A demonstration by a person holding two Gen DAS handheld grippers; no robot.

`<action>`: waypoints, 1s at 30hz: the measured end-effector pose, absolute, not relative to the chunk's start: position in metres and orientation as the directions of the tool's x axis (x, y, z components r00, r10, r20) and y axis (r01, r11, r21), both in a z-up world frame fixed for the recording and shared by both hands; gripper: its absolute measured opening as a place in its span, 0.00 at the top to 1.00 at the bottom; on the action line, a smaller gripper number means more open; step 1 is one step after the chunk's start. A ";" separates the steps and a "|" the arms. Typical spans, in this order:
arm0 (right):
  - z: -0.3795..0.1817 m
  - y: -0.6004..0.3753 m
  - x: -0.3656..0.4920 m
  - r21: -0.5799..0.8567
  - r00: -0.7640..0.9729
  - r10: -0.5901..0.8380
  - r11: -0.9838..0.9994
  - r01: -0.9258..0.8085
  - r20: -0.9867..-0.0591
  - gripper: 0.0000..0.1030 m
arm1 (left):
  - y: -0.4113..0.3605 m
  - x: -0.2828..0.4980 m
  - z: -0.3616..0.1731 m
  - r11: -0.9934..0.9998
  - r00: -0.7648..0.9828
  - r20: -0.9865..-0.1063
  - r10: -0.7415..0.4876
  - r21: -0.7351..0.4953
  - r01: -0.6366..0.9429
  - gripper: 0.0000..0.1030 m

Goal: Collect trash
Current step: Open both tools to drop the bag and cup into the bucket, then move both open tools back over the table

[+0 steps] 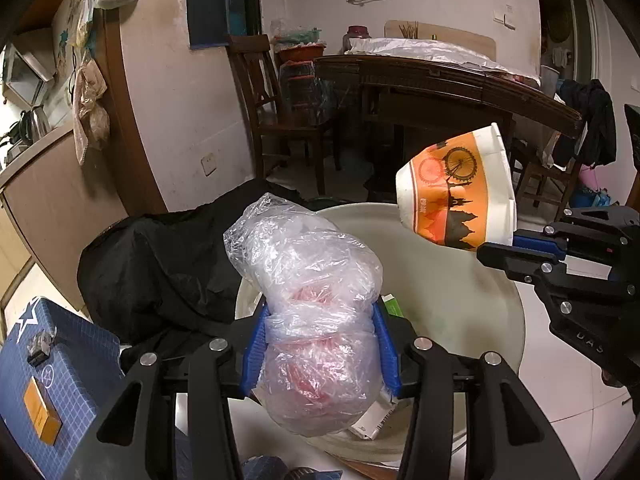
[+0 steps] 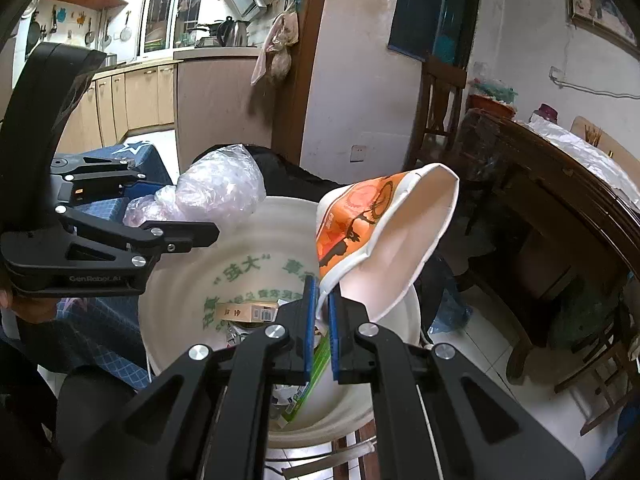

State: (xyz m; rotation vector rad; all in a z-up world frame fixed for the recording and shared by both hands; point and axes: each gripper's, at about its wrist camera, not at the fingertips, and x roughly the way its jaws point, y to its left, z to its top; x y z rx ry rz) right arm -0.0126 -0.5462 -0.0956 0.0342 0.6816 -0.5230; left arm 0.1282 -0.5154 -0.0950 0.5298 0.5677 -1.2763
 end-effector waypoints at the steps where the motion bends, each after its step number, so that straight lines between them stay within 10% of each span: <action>1: -0.095 -0.548 -0.012 -0.136 0.654 -0.446 0.873 0.469 -0.611 0.95 | -0.517 0.128 -0.095 0.210 0.190 -0.658 -0.728 0.050 0.976 0.52; 6: -0.096 -0.560 -0.004 -0.113 0.651 -0.413 0.885 0.451 -0.637 0.87 | -0.522 0.134 -0.095 0.229 0.189 -0.667 -0.721 0.029 0.973 0.32; 30: -0.095 -0.543 -0.011 -0.096 0.670 -0.407 0.888 0.451 -0.621 0.82 | -0.489 0.134 -0.094 0.277 0.251 -0.651 -0.717 0.065 0.959 0.30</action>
